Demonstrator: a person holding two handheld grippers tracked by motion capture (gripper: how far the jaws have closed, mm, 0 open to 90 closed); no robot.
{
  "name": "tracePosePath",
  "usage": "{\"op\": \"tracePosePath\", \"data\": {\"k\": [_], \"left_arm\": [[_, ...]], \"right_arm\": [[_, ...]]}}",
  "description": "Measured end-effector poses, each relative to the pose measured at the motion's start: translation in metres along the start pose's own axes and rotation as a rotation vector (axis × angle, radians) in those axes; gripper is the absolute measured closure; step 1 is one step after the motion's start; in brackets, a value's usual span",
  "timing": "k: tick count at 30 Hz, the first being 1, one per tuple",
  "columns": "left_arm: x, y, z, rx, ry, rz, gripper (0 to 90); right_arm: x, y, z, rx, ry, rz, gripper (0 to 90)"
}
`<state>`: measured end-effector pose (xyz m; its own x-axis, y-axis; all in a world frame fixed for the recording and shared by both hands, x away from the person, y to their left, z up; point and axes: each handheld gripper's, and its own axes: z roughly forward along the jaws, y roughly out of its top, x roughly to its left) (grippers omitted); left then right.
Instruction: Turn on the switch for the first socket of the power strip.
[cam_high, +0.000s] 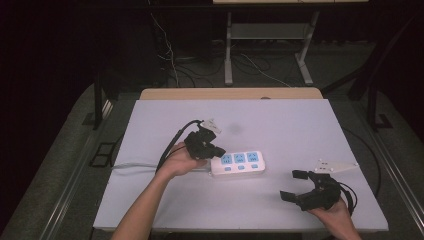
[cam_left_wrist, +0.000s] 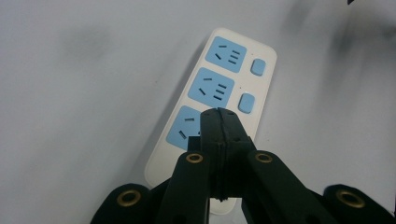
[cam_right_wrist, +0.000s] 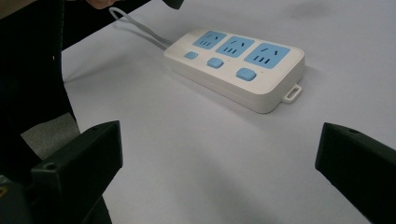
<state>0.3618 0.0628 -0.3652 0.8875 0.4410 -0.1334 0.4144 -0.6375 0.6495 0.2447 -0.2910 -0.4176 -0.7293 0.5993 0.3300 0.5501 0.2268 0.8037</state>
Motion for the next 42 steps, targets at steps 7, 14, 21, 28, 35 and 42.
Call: {"op": "tracePosePath", "data": {"k": [7, 14, 21, 28, 35, 42], "left_arm": [[0.001, -0.004, -0.021, -0.037, 0.020, -0.014, 81.2], [0.003, -0.009, -0.038, -0.069, 0.026, -0.049, 52.6], [0.004, -0.016, -0.052, -0.086, 0.033, -0.082, 22.5], [0.007, -0.028, -0.064, -0.109, 0.070, -0.127, 4.0], [0.005, -0.046, -0.076, -0.131, 0.102, -0.155, 0.0], [0.002, -0.065, -0.085, -0.167, 0.117, -0.181, 0.0]], "right_arm": [[-0.001, 0.000, 0.000, -0.002, -0.001, 0.000, 0.3], [0.000, 0.000, 0.001, -0.002, -0.002, 0.001, 0.3], [-0.001, 0.000, 0.001, -0.003, -0.001, 0.003, 0.3], [-0.001, 0.000, 0.002, -0.003, 0.000, 0.002, 0.3], [-0.001, 0.000, 0.003, 0.001, 0.002, 0.001, 0.2], [0.000, 0.000, 0.004, 0.002, 0.003, 0.002, 0.3]]}}
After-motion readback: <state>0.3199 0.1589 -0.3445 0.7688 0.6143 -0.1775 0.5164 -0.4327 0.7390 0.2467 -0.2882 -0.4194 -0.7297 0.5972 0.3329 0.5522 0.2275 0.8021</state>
